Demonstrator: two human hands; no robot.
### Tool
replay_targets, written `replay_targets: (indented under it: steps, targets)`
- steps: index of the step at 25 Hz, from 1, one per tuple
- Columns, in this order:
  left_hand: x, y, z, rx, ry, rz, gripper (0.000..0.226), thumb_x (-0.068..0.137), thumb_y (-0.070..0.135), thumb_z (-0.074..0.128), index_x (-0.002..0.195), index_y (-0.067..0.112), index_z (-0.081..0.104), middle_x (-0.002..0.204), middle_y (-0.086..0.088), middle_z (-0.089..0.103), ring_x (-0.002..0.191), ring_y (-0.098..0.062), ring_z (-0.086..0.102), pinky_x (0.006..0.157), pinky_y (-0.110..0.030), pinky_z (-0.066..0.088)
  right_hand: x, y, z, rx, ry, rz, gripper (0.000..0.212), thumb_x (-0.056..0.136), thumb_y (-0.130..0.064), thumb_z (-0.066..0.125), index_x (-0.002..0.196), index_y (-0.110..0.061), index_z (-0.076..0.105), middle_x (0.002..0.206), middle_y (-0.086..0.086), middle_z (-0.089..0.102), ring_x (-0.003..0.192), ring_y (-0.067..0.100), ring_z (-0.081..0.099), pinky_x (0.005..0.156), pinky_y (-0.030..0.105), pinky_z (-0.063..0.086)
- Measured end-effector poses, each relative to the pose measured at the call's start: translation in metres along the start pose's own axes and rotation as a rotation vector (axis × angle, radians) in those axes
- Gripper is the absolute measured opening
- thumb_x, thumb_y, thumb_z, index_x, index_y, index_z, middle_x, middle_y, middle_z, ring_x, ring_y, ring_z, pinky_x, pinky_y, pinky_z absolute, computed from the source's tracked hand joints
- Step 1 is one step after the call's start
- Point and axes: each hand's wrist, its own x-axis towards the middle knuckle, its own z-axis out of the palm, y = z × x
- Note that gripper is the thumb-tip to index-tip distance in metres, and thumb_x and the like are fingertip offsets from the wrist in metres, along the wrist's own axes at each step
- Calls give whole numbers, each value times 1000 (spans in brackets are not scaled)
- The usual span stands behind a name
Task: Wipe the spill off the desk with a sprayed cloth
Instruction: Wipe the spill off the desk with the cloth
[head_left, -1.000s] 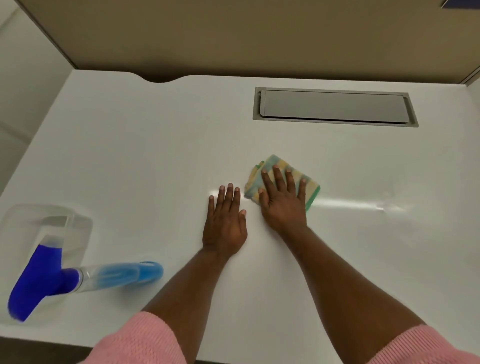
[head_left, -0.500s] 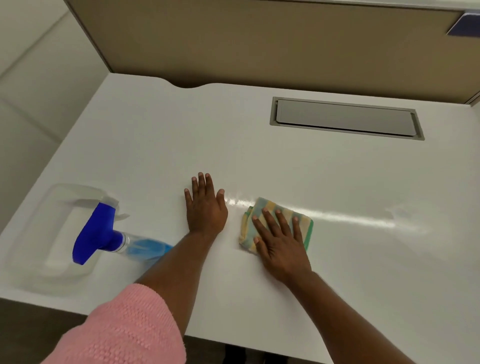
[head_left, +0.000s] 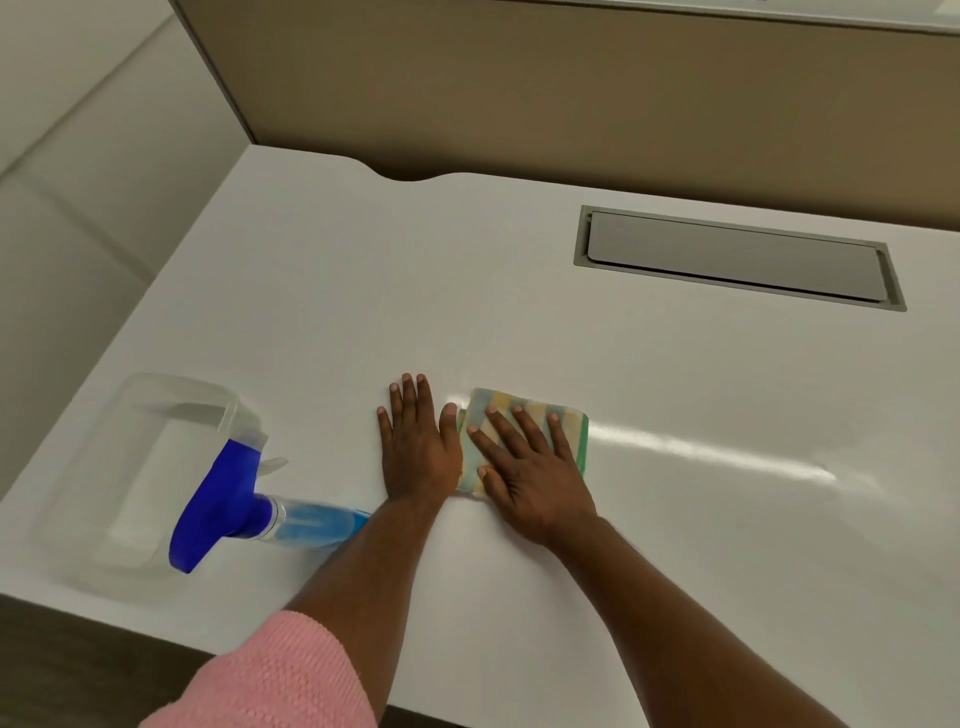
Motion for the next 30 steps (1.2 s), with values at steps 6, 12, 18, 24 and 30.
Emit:
replay_targets:
  steps: [6, 12, 18, 24, 30]
  targets:
    - [18, 2, -7, -26, 49, -19, 64, 106, 45, 13, 161, 12, 15, 170, -8, 12, 158, -22, 4, 129, -44, 3, 65, 7, -9, -29, -3, -38, 61, 104, -60, 6, 162, -42, 11, 173, -6, 6, 159, 21, -7, 124, 51, -17]
    - [26, 6, 1, 53, 56, 22, 65, 105, 44, 14, 160, 11, 20, 169, -9, 16, 158, -25, 6, 129, -47, 8, 131, 20, -18, -6, 40, 35, 61, 104, -59, 14, 162, -40, 17, 172, -5, 14, 159, 22, 0, 125, 52, -10]
    - [28, 3, 7, 110, 51, 18, 63, 106, 44, 18, 161, 13, 17, 170, -6, 12, 158, -23, 4, 128, -47, 11, 166, 42, -31, 44, 90, 175, 59, 105, -55, 18, 161, -37, 24, 172, -2, 18, 159, 24, 3, 124, 52, -15]
    - [28, 3, 7, 100, 63, 21, 62, 106, 42, 17, 161, 13, 20, 170, -7, 15, 158, -24, 6, 128, -47, 10, 156, 59, -38, 64, 115, 280, 57, 107, -51, 23, 161, -37, 24, 172, -3, 17, 159, 23, 2, 124, 55, -13]
    - [28, 4, 5, 51, 56, 21, 63, 105, 40, 17, 160, 10, 23, 169, -9, 16, 158, -25, 7, 128, -48, 7, 95, 118, -54, 71, 169, 480, 56, 106, -50, 24, 161, -39, 23, 172, -4, 17, 159, 22, 3, 125, 56, -8]
